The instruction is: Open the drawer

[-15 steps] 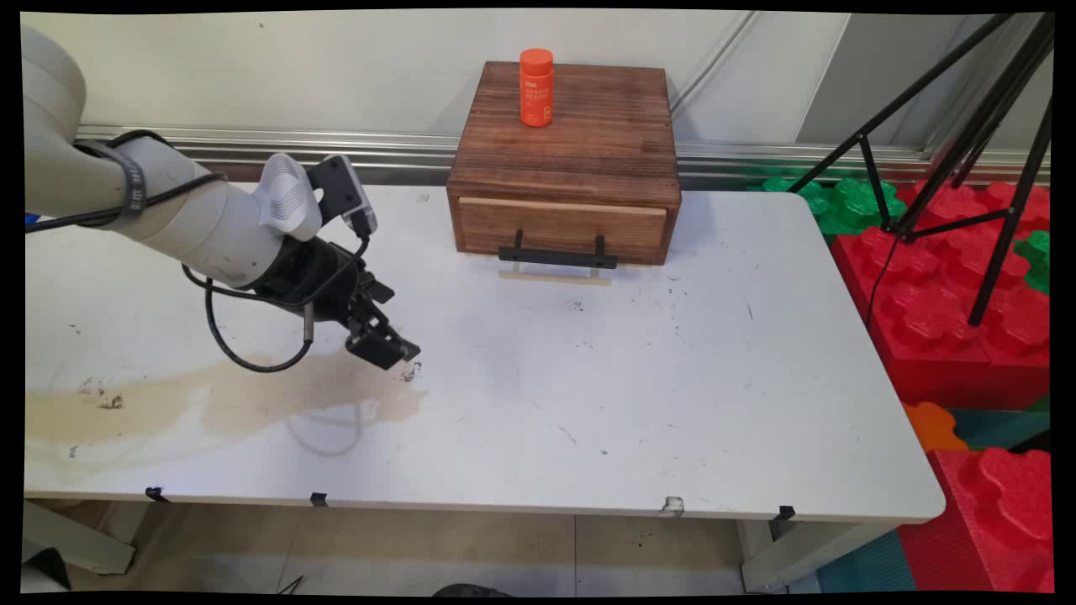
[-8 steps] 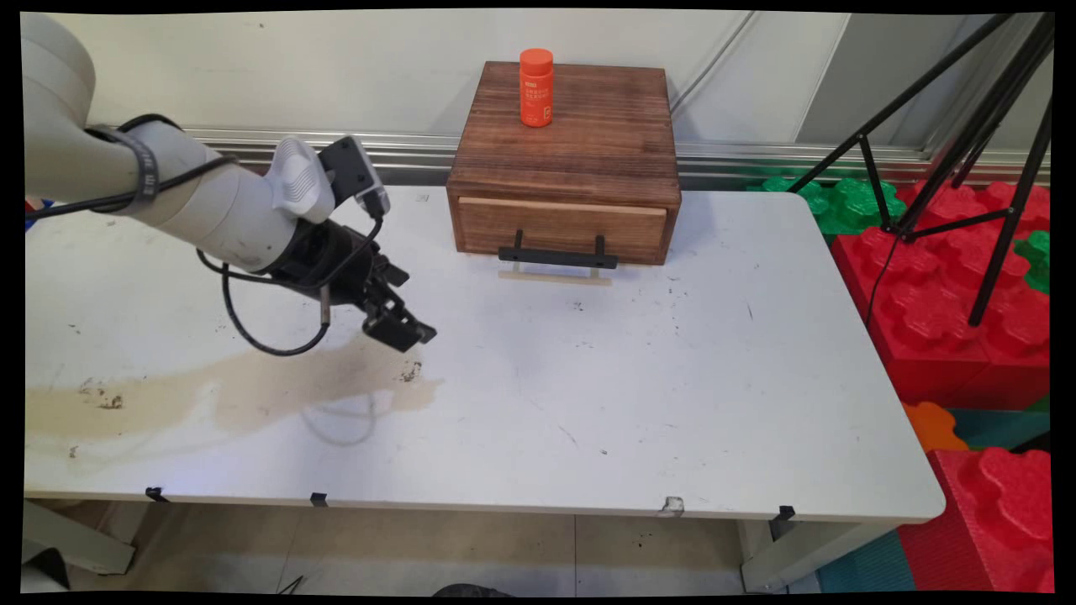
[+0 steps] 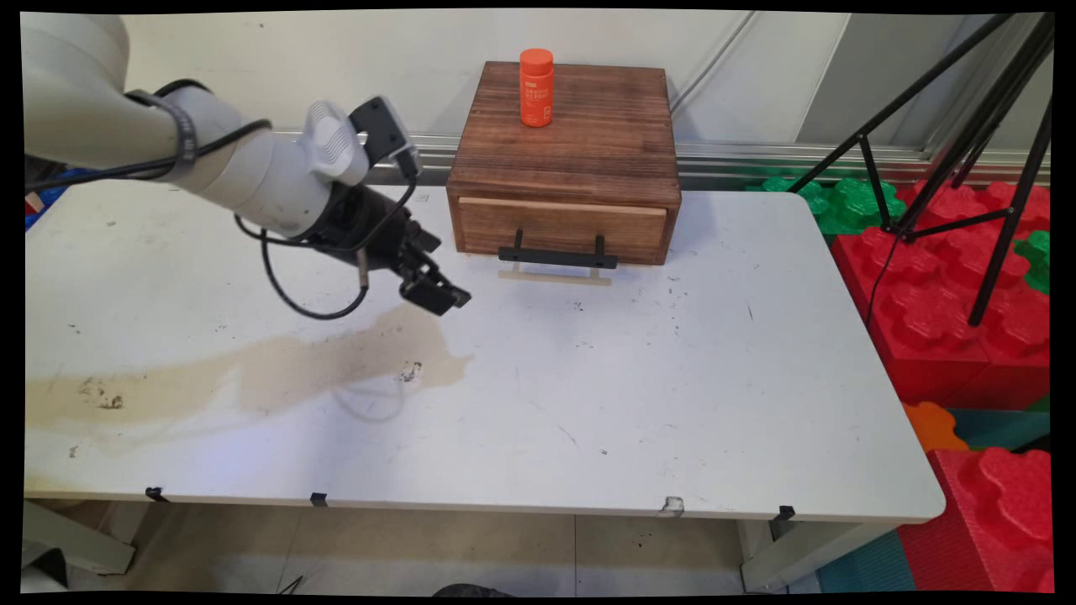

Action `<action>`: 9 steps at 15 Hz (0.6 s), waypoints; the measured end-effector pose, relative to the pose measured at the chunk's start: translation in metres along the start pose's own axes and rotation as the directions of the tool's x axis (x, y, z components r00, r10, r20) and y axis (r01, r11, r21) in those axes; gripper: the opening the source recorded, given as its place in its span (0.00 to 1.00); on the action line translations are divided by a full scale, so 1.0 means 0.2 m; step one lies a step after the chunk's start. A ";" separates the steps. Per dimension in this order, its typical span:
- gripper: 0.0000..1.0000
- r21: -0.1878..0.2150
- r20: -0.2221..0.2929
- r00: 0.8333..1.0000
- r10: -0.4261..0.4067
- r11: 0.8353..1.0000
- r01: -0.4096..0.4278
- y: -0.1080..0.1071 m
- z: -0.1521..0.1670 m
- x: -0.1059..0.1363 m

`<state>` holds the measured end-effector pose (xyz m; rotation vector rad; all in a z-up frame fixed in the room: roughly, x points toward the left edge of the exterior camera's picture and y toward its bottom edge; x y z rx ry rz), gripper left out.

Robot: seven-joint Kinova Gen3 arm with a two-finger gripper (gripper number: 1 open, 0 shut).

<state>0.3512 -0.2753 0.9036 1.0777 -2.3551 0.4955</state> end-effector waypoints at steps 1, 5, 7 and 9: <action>1.00 0.001 -0.005 1.000 0.003 1.000 -0.003 0.00 0.01 0.02; 1.00 -0.002 -0.025 0.999 0.028 1.000 -0.028 -0.03 0.06 0.11; 1.00 -0.009 -0.030 0.999 0.042 0.999 -0.042 -0.04 0.10 0.16; 1.00 -0.015 -0.030 0.998 0.052 0.999 -0.053 -0.04 0.14 0.19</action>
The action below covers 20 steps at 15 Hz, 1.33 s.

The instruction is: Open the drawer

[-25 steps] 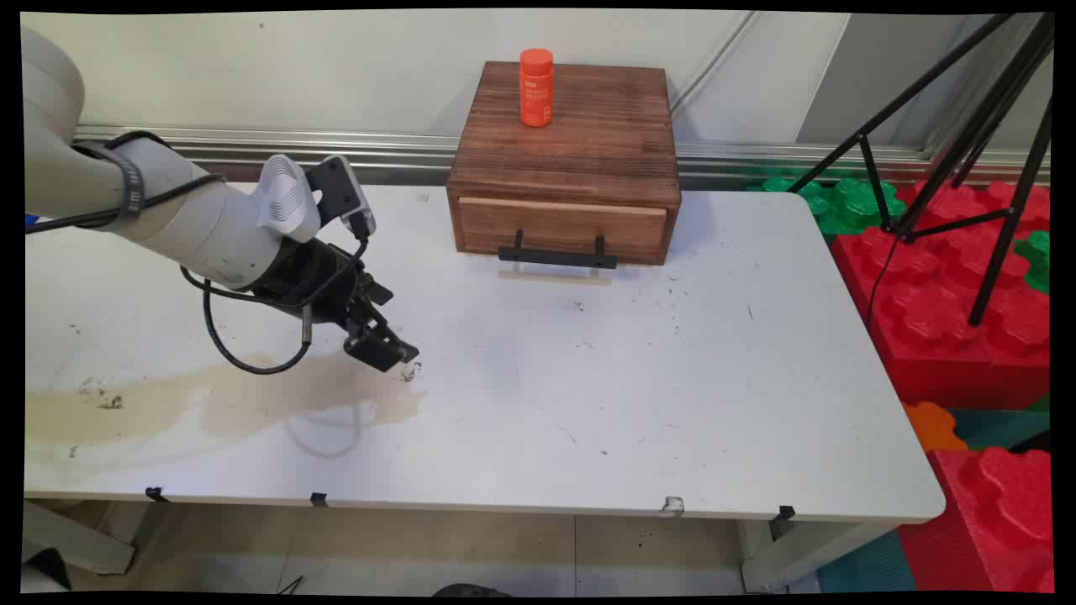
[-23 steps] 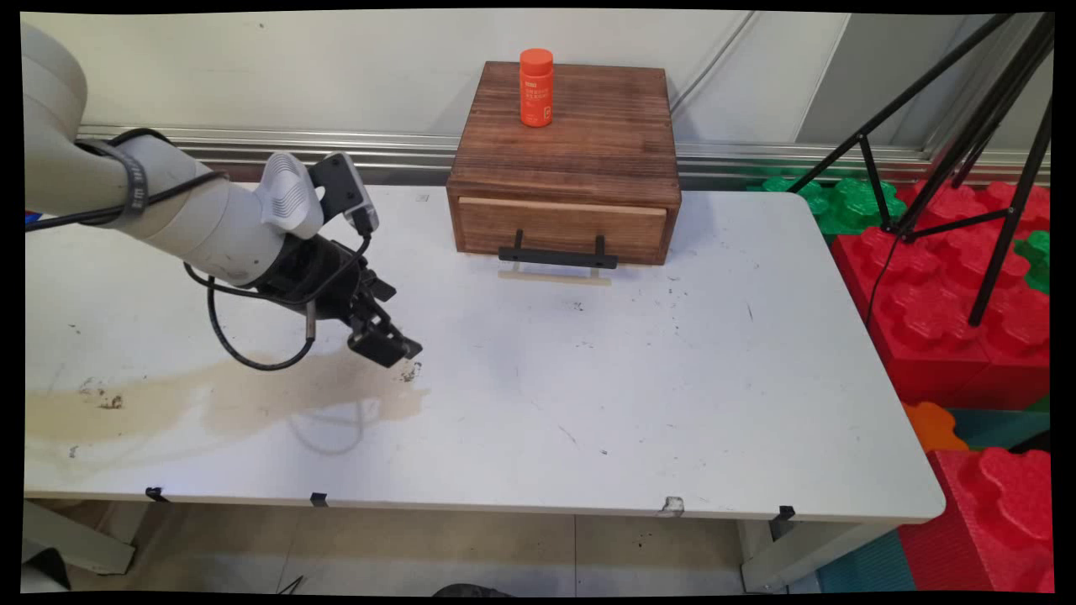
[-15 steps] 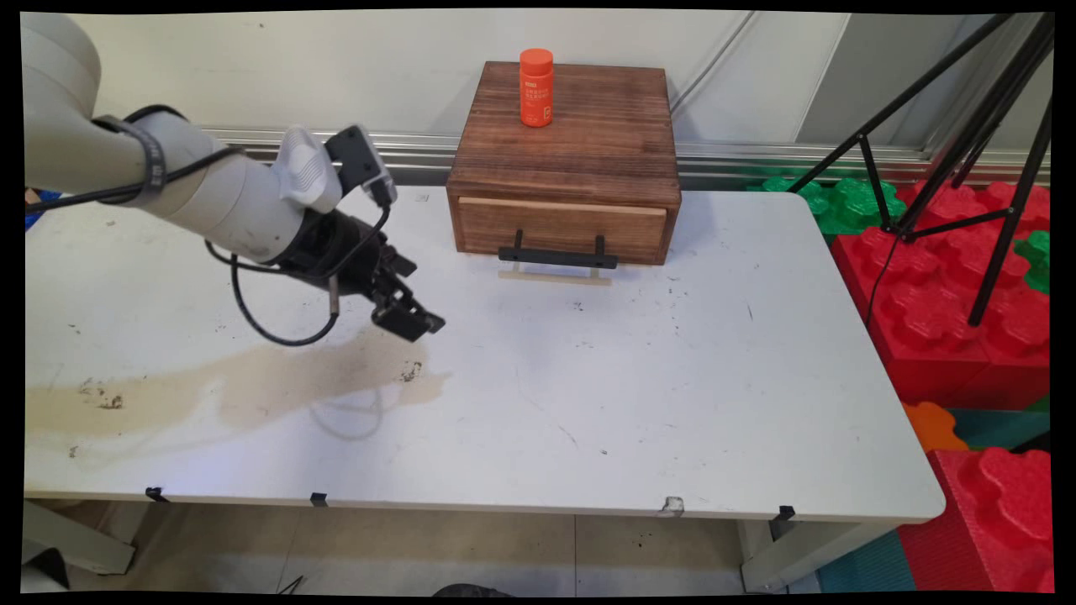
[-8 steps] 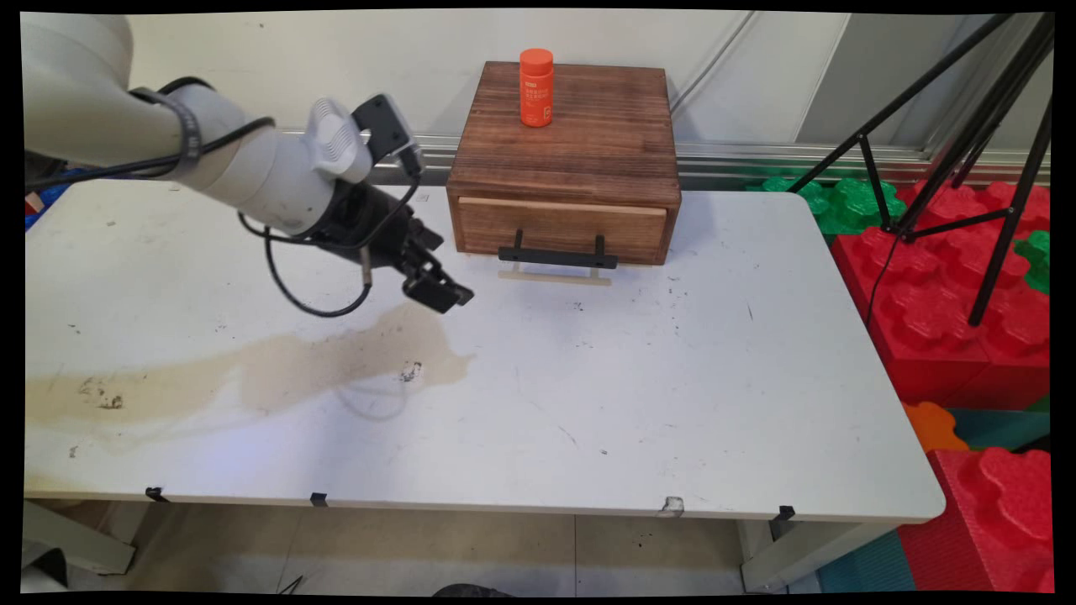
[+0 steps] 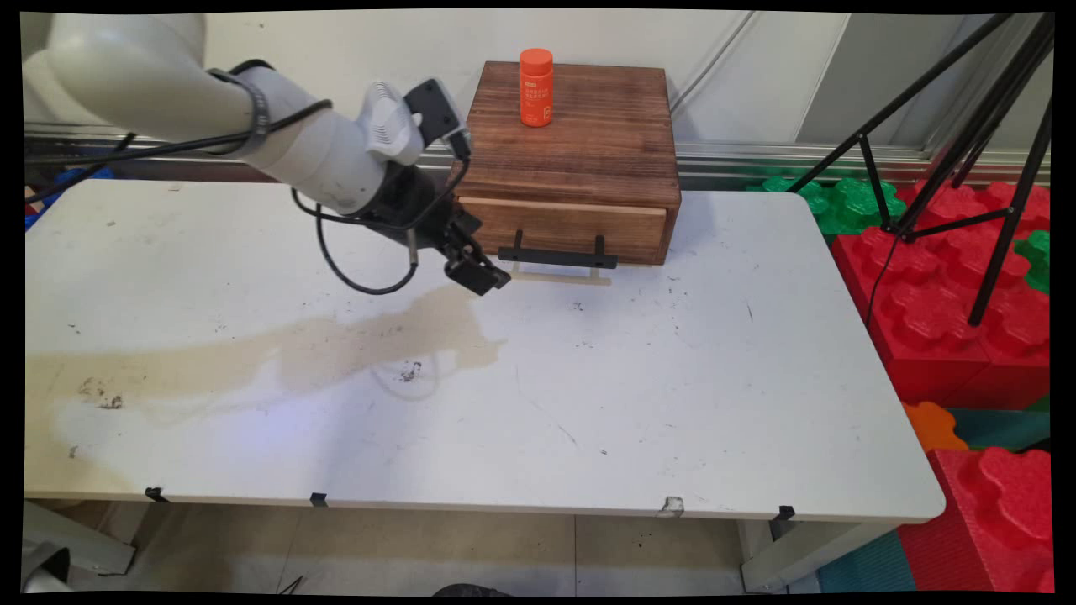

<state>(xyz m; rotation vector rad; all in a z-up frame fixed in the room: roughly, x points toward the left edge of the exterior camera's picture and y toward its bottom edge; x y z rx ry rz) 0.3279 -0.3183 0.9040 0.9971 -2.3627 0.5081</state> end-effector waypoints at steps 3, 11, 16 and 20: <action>1.00 -0.006 0.003 1.000 0.013 1.000 -0.013 -0.02 0.09 0.05; 1.00 -0.017 0.005 0.999 0.049 0.999 -0.049 -0.06 0.33 0.13; 1.00 -0.019 -0.002 0.997 0.072 0.997 -0.072 -0.10 0.48 0.16; 1.00 -0.021 -0.010 0.995 0.095 0.995 -0.095 -0.14 0.59 0.18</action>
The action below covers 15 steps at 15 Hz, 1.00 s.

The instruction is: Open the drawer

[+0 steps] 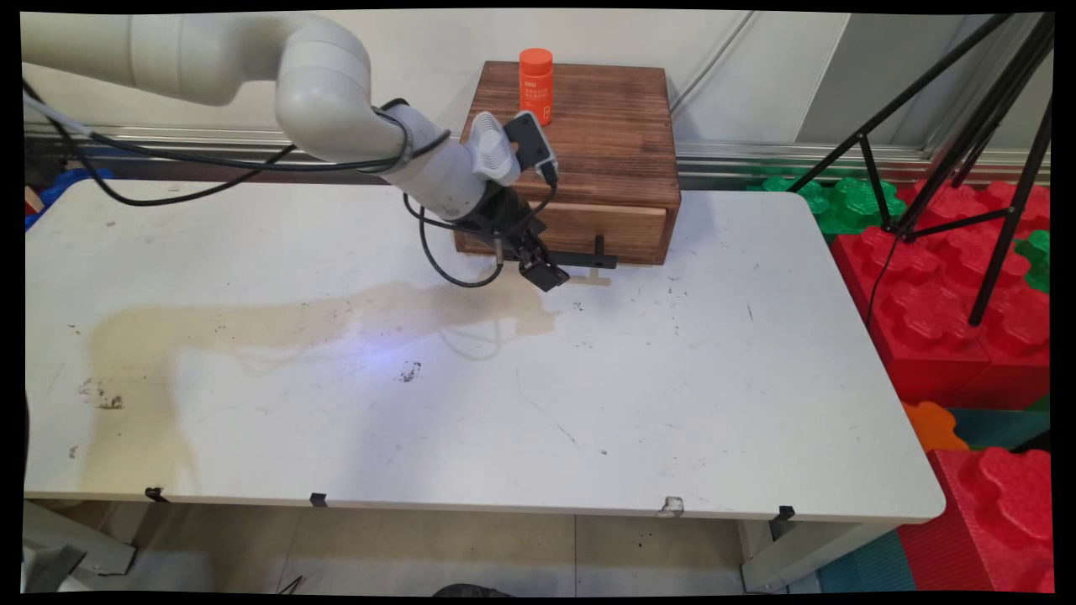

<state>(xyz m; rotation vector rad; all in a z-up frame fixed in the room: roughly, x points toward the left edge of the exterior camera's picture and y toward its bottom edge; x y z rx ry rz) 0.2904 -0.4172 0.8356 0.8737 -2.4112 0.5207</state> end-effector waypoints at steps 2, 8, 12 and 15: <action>1.00 -0.006 -0.003 1.000 0.014 1.000 -0.014 -0.02 0.06 0.00; 1.00 -0.024 -0.005 0.999 0.042 0.999 -0.042 -0.04 0.16 0.00; 1.00 -0.039 0.003 0.999 0.051 0.998 -0.051 -0.05 0.22 0.00; 1.00 -0.045 0.012 0.999 0.050 0.998 -0.049 -0.04 0.25 -0.01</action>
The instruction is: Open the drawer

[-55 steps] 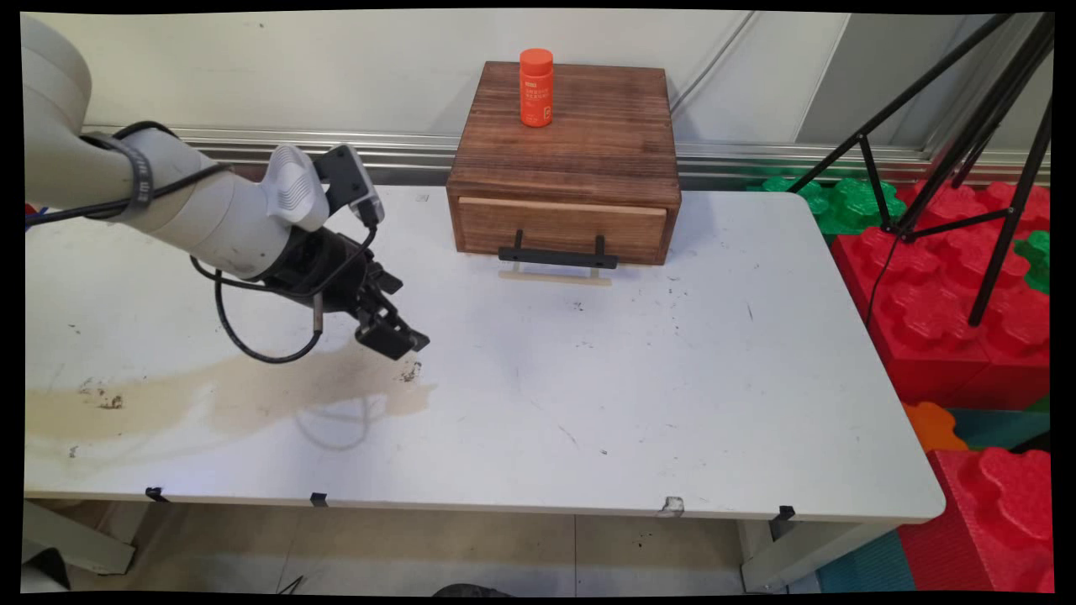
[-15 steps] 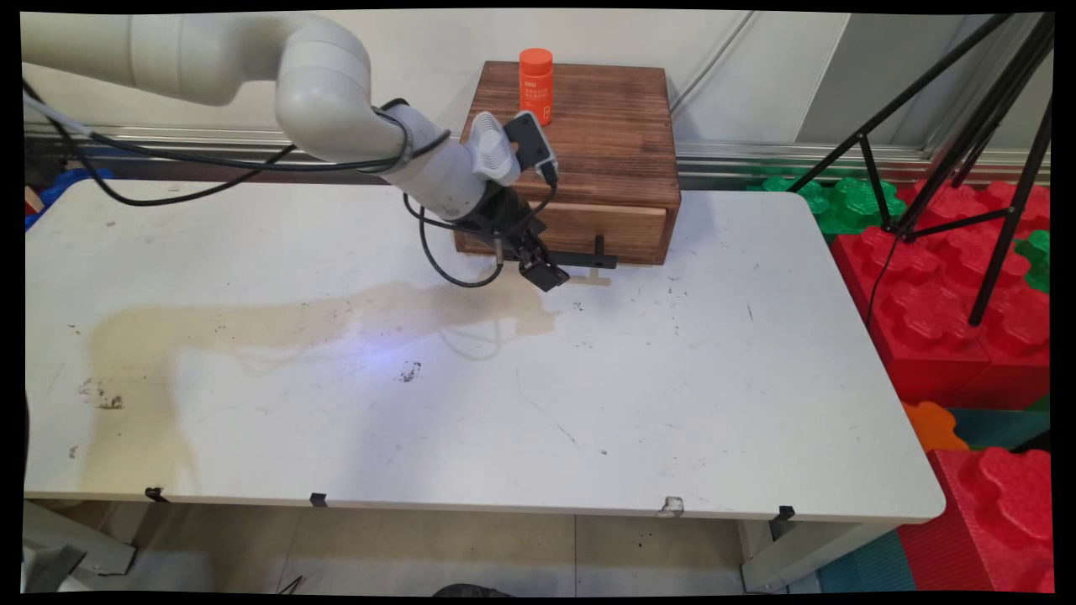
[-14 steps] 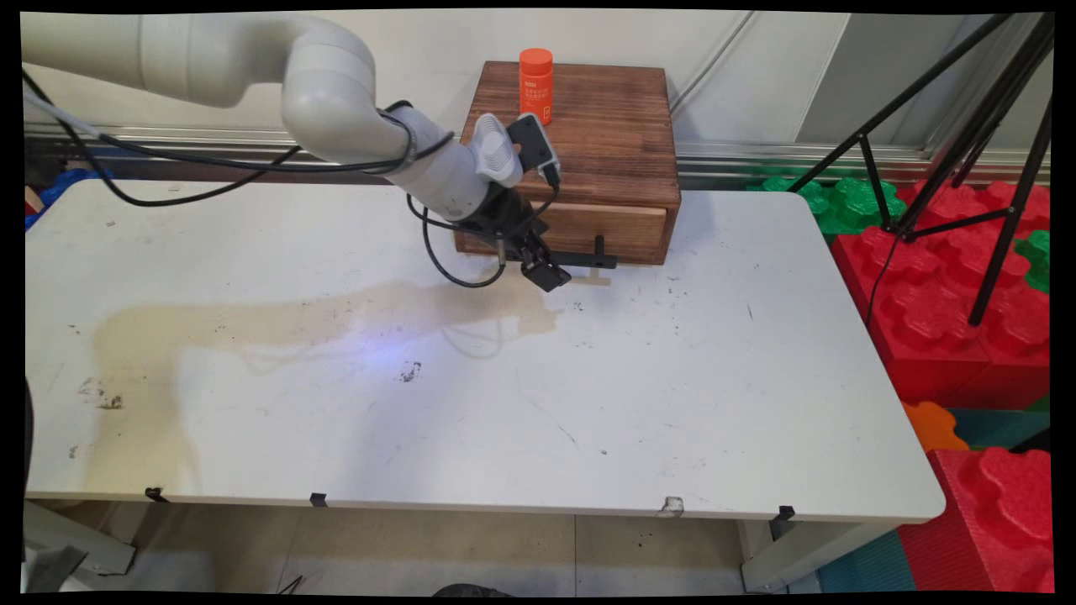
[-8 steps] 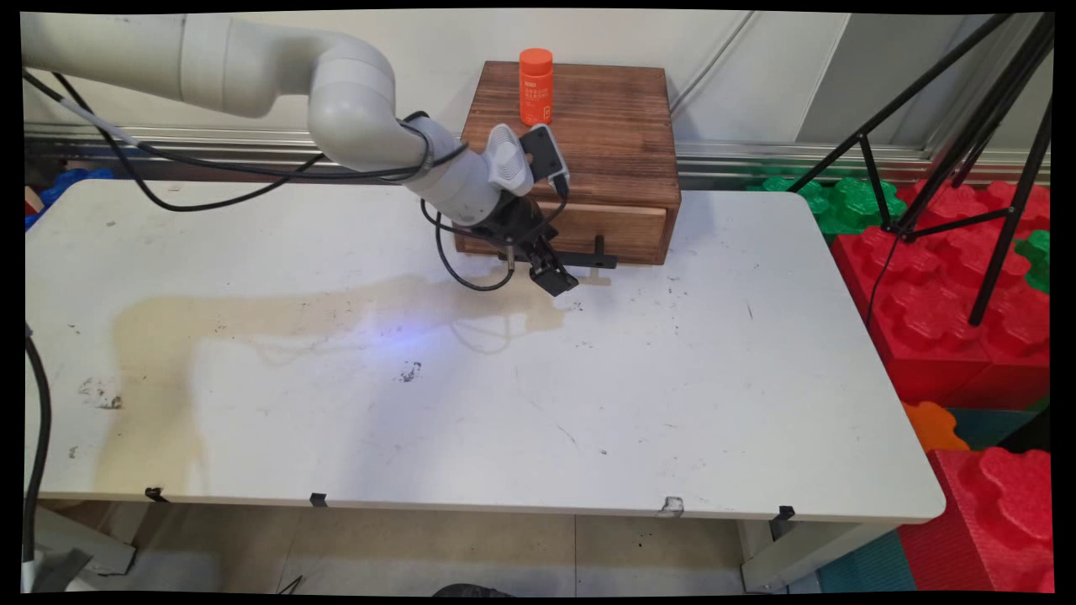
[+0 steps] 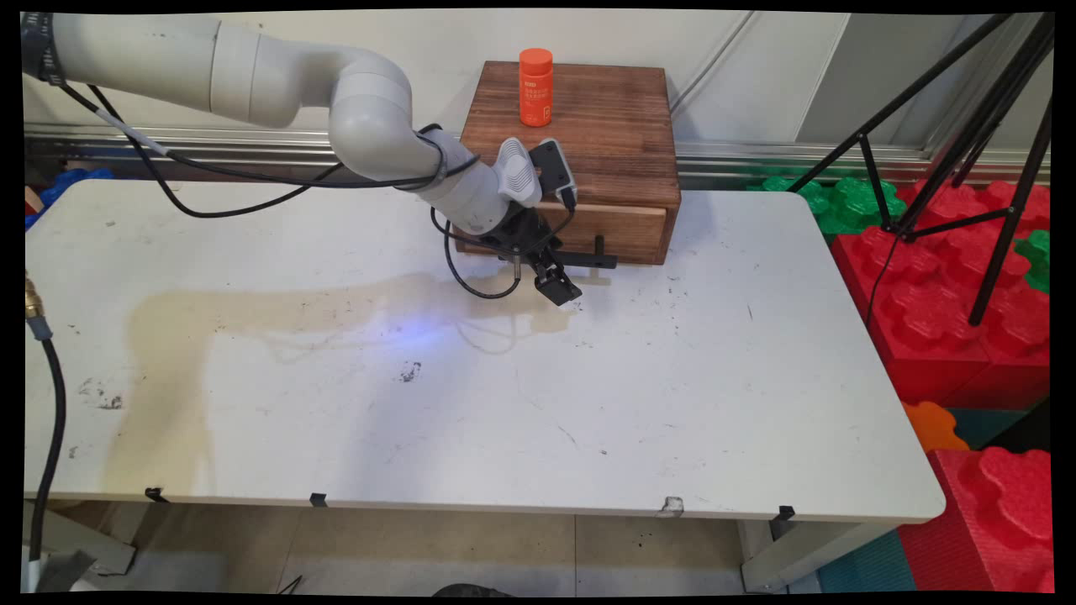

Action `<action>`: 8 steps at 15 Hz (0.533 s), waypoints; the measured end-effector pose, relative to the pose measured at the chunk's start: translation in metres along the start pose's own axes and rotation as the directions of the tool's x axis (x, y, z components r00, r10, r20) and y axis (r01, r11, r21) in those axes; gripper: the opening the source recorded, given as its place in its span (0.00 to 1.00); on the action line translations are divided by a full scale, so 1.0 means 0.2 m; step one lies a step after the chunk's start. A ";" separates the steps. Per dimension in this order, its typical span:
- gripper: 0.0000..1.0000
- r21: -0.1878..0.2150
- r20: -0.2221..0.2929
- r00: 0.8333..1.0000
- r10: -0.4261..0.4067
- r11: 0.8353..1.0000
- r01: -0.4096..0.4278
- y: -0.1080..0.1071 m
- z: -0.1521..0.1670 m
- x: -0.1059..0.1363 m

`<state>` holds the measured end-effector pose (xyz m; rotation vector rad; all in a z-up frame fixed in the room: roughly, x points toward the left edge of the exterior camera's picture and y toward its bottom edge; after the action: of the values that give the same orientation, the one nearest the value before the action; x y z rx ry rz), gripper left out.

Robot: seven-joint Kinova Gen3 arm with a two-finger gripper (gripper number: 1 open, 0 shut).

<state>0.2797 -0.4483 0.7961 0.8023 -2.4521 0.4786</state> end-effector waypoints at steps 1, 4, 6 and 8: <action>1.00 -0.003 0.003 1.000 -0.002 1.000 0.002 0.00 0.01 0.00; 1.00 -0.011 0.010 1.000 -0.005 1.000 0.005 0.02 0.02 0.00; 1.00 -0.017 0.013 1.000 -0.005 1.000 0.005 0.03 0.02 0.00; 1.00 -0.025 0.018 1.000 -0.006 1.000 0.006 0.05 0.02 0.01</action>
<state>0.2711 -0.4430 0.7918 0.8066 -2.4668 0.4394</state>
